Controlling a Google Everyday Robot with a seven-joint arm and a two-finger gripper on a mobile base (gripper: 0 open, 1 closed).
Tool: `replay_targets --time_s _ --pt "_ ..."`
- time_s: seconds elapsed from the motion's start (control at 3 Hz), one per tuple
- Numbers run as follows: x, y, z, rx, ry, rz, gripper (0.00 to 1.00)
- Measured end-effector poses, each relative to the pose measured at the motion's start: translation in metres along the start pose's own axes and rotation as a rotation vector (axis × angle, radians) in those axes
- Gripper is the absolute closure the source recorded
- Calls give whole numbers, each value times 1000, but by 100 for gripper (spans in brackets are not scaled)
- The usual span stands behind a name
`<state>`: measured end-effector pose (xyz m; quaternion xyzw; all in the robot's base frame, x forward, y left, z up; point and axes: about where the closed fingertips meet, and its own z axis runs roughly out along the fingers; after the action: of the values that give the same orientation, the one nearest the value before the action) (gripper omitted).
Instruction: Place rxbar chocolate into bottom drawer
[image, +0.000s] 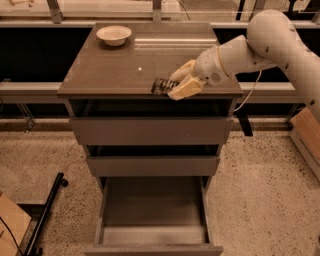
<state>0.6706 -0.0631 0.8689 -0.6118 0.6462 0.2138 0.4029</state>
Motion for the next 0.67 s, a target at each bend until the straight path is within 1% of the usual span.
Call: replay_targets --time_s 0.33,0.67 --pt "0 2 3 -13 9 -36 100" --pt "0 3 6 -29 27 -43 100"
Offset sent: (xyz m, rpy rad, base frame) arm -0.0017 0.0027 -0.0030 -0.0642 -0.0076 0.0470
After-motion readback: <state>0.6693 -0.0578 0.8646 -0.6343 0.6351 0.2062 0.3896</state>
